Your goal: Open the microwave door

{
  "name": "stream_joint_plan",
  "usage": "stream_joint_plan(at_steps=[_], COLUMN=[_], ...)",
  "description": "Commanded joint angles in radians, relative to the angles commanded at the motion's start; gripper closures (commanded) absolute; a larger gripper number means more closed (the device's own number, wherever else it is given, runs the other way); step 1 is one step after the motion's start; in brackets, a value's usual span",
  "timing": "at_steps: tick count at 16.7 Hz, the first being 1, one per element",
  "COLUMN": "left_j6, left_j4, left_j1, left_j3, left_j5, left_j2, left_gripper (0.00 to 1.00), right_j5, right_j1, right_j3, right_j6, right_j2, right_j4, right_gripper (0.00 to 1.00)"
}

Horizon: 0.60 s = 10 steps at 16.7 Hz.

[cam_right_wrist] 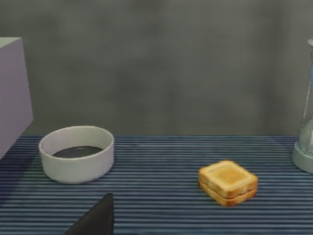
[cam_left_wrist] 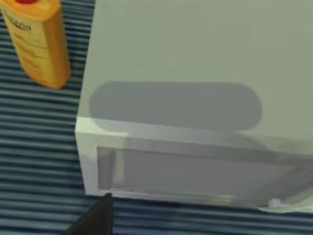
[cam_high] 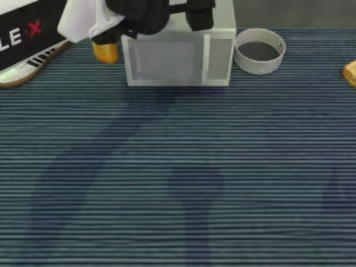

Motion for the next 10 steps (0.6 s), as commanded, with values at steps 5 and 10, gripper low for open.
stream_joint_plan(at_steps=[5, 10], left_j6=[-0.074, -0.090], left_j4=[-0.106, -0.133], left_j1=[-0.099, -0.120], left_j3=[0.228, 0.283], left_j5=[-0.057, -0.070], left_j2=[0.285, 0.348], left_gripper=[0.00, 0.00], right_j5=[0.000, 0.000], right_j1=[0.000, 0.000], right_j3=[0.000, 0.000], right_j6=[0.000, 0.000], right_j2=[0.000, 0.000], right_j4=[0.000, 0.000], right_gripper=[0.00, 0.00])
